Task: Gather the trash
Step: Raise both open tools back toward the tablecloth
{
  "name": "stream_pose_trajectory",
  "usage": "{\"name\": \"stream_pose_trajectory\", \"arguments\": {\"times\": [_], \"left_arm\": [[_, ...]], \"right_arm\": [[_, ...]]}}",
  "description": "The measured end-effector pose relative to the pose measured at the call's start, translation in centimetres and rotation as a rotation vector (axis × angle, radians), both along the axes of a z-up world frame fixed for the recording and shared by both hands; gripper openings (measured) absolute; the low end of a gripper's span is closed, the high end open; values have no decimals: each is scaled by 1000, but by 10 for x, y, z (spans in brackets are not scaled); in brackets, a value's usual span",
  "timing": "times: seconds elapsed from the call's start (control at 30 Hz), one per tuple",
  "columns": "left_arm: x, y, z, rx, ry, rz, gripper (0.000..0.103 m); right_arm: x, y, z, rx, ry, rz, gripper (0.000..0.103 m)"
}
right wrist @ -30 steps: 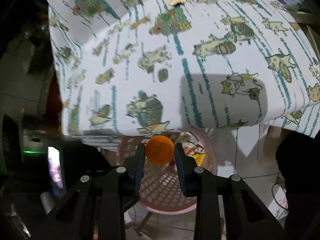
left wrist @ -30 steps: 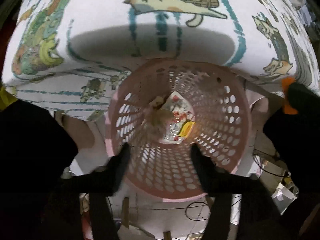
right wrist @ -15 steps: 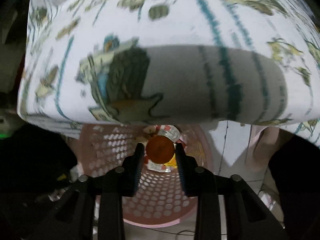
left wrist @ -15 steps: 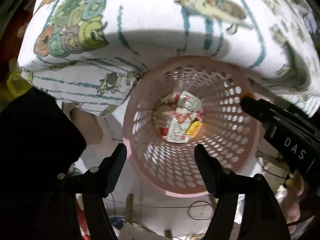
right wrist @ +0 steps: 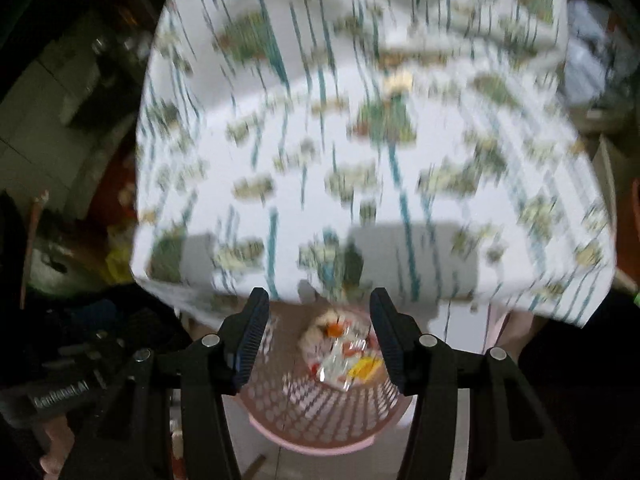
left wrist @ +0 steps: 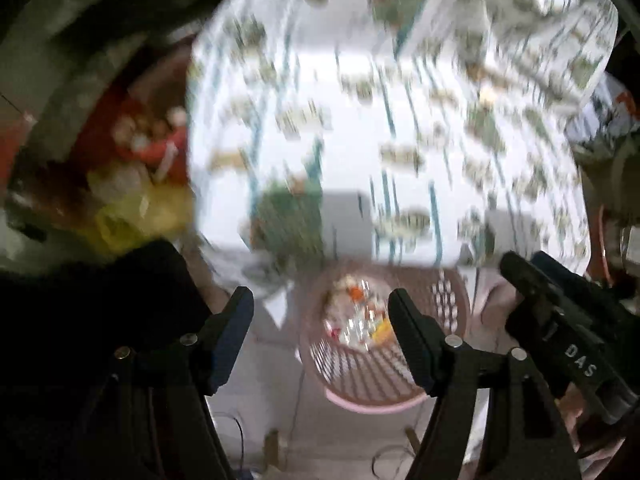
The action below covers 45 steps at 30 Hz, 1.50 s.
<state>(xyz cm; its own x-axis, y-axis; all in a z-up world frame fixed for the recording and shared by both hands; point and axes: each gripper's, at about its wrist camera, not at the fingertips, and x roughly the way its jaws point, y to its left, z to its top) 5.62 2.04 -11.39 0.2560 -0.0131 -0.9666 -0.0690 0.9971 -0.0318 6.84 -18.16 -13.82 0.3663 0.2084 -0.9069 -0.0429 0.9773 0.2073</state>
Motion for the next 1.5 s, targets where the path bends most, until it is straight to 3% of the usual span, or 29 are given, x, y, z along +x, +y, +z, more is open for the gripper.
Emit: {"name": "stream_pose_trajectory", "arguments": {"times": [0.17,0.3,0.53,0.73,0.9,1.03,1.13,1.27,1.5], "left_arm": [[7,22,25,-88,-97,42,68],[5,30,63,-43,-228,40,68],[11,33,120,-37,-350,23,70],[46,20,171,25,-449,-30,88],[76,12,211,-3,-529,-51,95],[103,-11,234,33,-592,-90,100],[123,-27,236,47,-602,-122,102],[148,-44,214,147,-573,-106,102],[186,-68,153,64,-437,-140,102]], "right_arm": [[1,-6,42,-19,-129,-9,55],[2,-3,62,-43,-201,2,55],[9,-3,101,-78,-302,24,55],[43,-11,150,-126,-388,44,56],[71,-27,198,-151,-505,39,86],[89,-38,225,-187,-555,39,87],[101,-48,238,-206,-605,17,88],[119,-68,237,-210,-630,-37,89],[145,-114,194,-162,-548,-111,90]]}}
